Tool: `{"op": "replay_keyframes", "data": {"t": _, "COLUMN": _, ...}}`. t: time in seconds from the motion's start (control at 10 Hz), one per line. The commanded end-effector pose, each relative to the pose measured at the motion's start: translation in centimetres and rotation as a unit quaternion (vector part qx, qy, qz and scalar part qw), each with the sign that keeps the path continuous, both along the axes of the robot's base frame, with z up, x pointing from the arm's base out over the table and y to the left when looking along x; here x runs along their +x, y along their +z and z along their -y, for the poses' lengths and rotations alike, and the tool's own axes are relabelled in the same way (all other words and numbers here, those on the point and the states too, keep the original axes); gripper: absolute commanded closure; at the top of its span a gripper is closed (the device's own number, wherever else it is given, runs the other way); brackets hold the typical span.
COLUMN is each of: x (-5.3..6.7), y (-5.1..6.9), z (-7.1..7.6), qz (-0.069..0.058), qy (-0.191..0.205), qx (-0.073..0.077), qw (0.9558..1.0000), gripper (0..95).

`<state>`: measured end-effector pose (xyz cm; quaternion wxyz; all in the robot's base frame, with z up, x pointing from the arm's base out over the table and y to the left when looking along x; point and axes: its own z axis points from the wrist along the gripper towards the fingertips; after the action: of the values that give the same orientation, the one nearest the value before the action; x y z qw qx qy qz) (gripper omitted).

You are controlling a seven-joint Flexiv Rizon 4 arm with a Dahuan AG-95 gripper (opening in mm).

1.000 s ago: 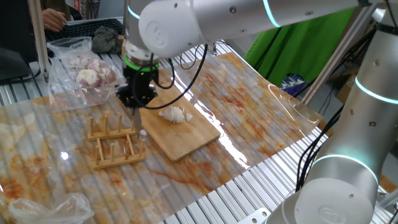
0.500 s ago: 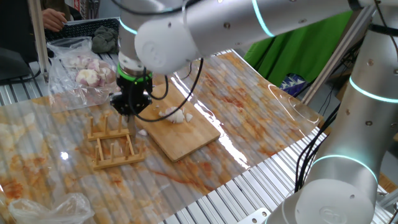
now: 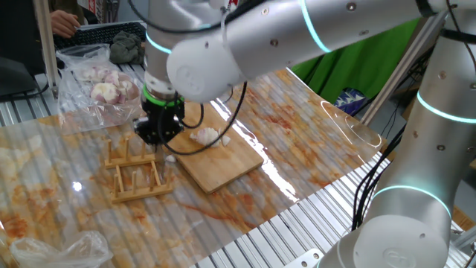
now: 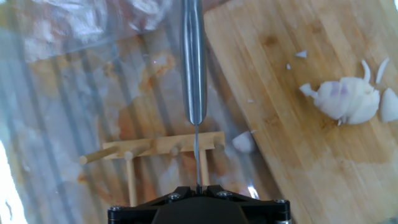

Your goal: Chop the onions

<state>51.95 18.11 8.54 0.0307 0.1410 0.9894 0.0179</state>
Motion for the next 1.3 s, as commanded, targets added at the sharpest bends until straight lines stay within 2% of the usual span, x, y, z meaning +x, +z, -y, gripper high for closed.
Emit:
{"op": "replay_keyframes", "data": {"t": 0.1, "x": 0.1, "y": -0.7, "z": 0.0, "qz": 0.004, "qy": -0.001, "qx": 0.002, "qw": 1.0000, "gripper": 95.0}}
{"op": "replay_keyframes", "data": {"t": 0.6, "x": -0.1, "y": -2.8, "z": 0.0, "qz": 0.011, "qy": -0.004, "qx": 0.005, "qw": 0.9999, "gripper": 95.0}}
{"op": "replay_keyframes", "data": {"t": 1.1, "x": 0.0, "y": -4.2, "z": 0.1, "qz": 0.019, "qy": -0.006, "qx": 0.004, "qw": 0.9998, "gripper": 95.0}}
{"op": "replay_keyframes", "data": {"t": 1.3, "x": 0.0, "y": -4.2, "z": 0.0, "qz": 0.015, "qy": -0.010, "qx": 0.002, "qw": 0.9998, "gripper": 95.0}}
